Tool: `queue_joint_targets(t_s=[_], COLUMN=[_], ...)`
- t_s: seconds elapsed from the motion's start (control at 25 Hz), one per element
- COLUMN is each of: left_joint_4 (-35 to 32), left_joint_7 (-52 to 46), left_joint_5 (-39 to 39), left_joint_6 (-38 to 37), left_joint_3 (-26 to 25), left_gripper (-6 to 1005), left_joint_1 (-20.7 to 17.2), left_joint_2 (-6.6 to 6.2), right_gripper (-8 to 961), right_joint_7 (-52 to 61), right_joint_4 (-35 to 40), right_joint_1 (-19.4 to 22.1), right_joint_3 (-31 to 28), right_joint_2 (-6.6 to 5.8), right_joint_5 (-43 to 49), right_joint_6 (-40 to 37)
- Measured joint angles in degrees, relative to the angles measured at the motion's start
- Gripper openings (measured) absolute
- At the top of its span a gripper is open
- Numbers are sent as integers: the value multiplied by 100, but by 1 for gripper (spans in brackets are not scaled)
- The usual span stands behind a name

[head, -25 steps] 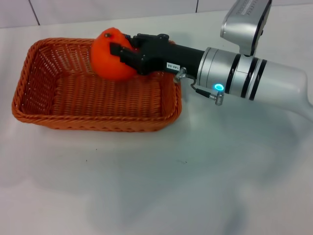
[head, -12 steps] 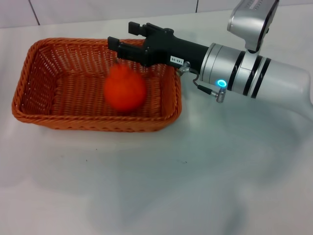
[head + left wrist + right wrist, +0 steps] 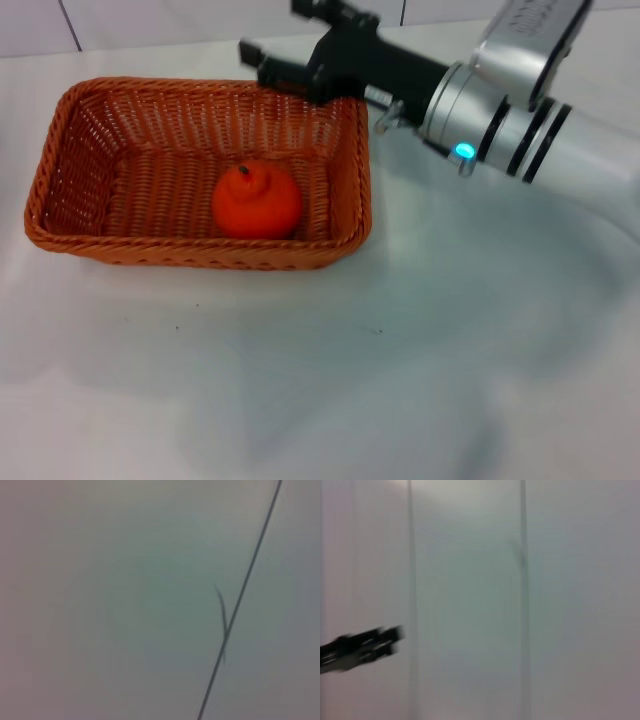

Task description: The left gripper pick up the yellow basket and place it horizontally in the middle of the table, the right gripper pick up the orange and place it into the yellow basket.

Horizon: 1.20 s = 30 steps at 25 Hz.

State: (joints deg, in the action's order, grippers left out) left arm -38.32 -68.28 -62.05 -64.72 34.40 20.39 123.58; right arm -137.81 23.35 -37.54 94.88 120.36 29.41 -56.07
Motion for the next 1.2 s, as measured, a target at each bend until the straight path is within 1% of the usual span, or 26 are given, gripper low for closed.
queue_joint_targets(t_s=[0.04,0.24,0.4,0.56,0.84,1.04,1.2], left_joint_4=[0,0,0,5,17,150,216], left_joint_7=[0,6,136,371,756,1167,1416], left_joint_5=[0,0,0,0,4,38,36], left_joint_6=[37,183,308,494,767,844,880], left_joint_3=[1,-14,-21,-36,-93,-111,-111], left_gripper=[917,917,917,917,917,917,917], left_joint_1=[0,-2,-24,-46,-99,-122,-127], left_joint_2=[0,0,1,4,1,-1,-2], right_gripper=[941,948,946,945,945,945,946], right_joint_7=[0,-1159,-1477,-1521,-1598,-1600,-1606], right_joint_4=[0,-5,29,110,92,-28,-169], right_joint_1=[0,264,585,959,1464,1672,1720], right_joint_3=[0,-283,-806,-1340,-1822,-2022,-2088], right_joint_2=[0,-9,-23,-35,-33,-36,-45], right_joint_5=[0,-969,-1407,-1428,-1425,-1421,-1405], right_joint_6=[0,9,-41,-124,-177,-162,-167])
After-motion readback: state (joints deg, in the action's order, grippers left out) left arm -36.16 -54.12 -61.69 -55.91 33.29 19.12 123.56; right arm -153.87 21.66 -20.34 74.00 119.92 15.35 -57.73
